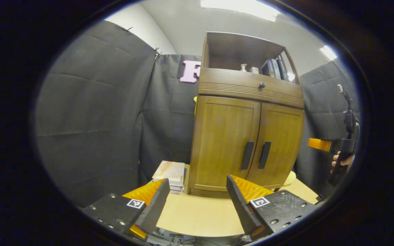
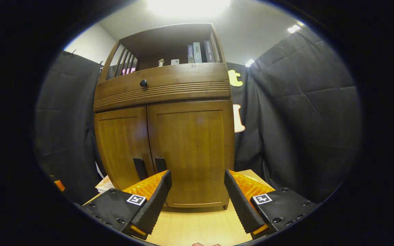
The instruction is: Open the right door of the double-door shoe cabinet with the right hand, and open the left door with the left hand.
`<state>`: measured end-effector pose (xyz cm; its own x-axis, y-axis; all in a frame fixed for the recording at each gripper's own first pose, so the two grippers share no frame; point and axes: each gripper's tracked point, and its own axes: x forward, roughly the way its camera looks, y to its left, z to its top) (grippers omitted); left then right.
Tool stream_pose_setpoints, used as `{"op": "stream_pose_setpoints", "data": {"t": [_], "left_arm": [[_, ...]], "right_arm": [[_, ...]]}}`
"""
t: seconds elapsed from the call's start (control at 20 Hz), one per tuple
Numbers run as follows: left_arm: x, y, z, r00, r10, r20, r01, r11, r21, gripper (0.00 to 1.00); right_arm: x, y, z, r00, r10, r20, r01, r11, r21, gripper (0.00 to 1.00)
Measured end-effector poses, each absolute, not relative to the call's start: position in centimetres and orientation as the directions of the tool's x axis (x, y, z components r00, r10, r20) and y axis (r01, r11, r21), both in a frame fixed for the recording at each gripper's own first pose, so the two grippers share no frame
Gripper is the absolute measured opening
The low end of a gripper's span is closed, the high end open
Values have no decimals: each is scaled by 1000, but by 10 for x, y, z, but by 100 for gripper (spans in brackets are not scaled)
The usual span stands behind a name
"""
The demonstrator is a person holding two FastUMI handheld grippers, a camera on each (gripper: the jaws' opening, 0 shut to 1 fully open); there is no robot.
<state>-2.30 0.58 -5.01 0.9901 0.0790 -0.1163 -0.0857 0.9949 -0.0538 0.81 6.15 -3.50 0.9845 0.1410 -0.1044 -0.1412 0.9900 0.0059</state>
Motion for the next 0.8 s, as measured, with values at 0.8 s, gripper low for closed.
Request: {"op": "stream_pose_setpoints", "data": {"t": [0.8], "left_arm": [[-42, 62, -37, 951, 296, -94, -305, 947, -101, 96]], "right_arm": [[85, 163, -38, 944, 307, -121, -301, 951, 62, 93]]}}
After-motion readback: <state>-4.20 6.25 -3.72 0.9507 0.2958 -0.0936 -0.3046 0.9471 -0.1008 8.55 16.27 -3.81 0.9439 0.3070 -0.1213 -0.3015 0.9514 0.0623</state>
